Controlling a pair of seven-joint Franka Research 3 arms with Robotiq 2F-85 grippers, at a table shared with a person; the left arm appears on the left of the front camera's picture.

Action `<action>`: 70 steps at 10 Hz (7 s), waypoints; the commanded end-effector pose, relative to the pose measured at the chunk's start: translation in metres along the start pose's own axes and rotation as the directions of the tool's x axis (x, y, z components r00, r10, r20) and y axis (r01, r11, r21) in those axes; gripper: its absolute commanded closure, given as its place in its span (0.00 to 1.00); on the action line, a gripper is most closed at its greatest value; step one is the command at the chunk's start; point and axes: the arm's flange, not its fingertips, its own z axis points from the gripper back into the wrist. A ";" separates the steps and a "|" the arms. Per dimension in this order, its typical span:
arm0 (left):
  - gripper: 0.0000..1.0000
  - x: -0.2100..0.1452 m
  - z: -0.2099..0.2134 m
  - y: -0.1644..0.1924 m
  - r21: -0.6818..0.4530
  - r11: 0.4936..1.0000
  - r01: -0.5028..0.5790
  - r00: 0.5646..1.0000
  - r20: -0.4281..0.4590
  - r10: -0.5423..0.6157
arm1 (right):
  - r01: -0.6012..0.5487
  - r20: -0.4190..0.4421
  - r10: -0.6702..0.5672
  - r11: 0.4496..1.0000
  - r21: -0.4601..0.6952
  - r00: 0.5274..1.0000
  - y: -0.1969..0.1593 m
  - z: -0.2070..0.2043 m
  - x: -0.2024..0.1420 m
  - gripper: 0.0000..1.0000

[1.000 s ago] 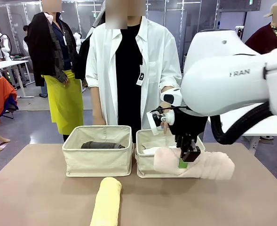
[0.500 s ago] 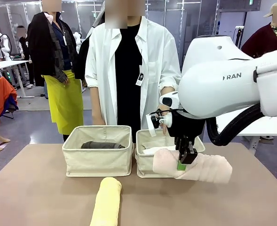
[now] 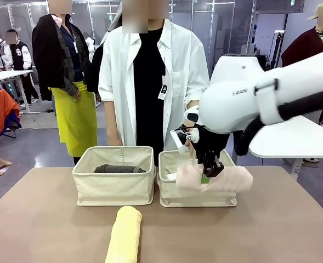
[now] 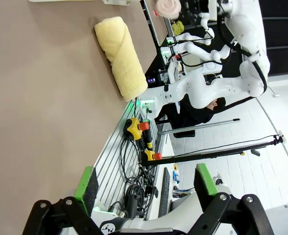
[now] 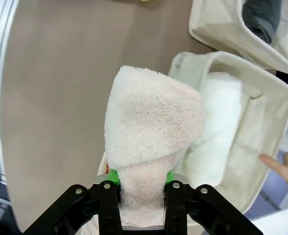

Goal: Divide the towels into two baskets.
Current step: Pick up one hotel-folded towel from the bottom of the table and place it in the Fabric basket indicated by the person.

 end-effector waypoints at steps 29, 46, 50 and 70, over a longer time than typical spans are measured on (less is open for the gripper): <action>0.00 -0.002 0.003 -0.006 0.011 1.000 -0.010 1.000 -0.004 0.010 | -0.042 -0.046 0.038 0.995 -0.088 0.998 -0.156 -0.074 -0.019 0.00; 0.00 -0.002 0.003 -0.006 0.011 1.000 -0.010 1.000 -0.004 0.010 | 0.418 0.335 -0.485 0.872 0.254 0.808 -0.017 0.051 -0.133 0.00; 0.00 -0.002 0.003 -0.006 0.011 1.000 -0.010 1.000 -0.004 0.010 | 0.552 0.462 -0.770 0.638 0.537 0.440 0.079 0.036 -0.218 0.00; 0.00 -0.002 0.003 -0.006 0.011 1.000 -0.010 1.000 -0.004 0.010 | 0.527 0.249 -0.955 0.130 0.840 -0.162 0.290 -0.010 -0.385 0.00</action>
